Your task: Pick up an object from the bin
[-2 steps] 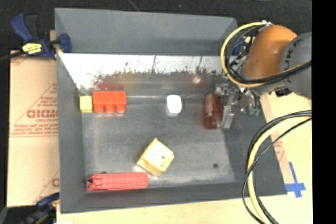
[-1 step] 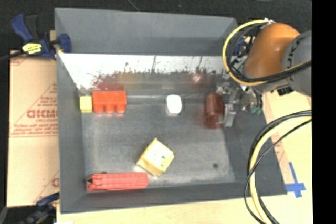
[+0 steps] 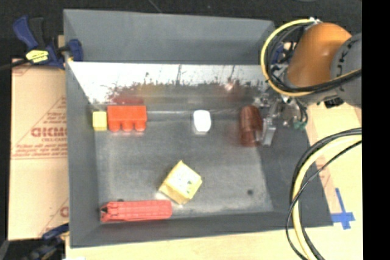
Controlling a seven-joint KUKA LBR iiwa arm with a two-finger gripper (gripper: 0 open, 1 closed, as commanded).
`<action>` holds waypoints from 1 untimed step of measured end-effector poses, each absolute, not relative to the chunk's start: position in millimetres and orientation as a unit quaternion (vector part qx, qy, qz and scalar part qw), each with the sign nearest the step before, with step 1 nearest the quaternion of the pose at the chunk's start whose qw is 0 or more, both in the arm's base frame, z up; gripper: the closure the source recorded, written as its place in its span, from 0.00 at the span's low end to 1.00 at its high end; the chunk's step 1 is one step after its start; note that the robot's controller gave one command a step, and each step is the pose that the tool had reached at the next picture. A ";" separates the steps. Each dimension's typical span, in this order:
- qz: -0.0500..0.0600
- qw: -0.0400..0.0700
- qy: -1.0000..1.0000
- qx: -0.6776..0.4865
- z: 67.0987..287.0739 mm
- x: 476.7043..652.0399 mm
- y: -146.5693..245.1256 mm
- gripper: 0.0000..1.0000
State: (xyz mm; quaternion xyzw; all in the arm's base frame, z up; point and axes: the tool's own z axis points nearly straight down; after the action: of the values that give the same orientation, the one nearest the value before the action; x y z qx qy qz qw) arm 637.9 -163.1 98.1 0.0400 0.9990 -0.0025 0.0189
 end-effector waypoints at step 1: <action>-0.003 0.019 0.999 0.040 104.2 637.8 -163.2 1.00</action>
Offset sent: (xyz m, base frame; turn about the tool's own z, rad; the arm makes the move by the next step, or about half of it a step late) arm 0.0001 0.0000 0.0362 -0.0002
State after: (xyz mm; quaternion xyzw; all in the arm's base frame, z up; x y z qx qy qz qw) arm 637.8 -163.2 104.2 0.0398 0.9990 -0.0027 0.0193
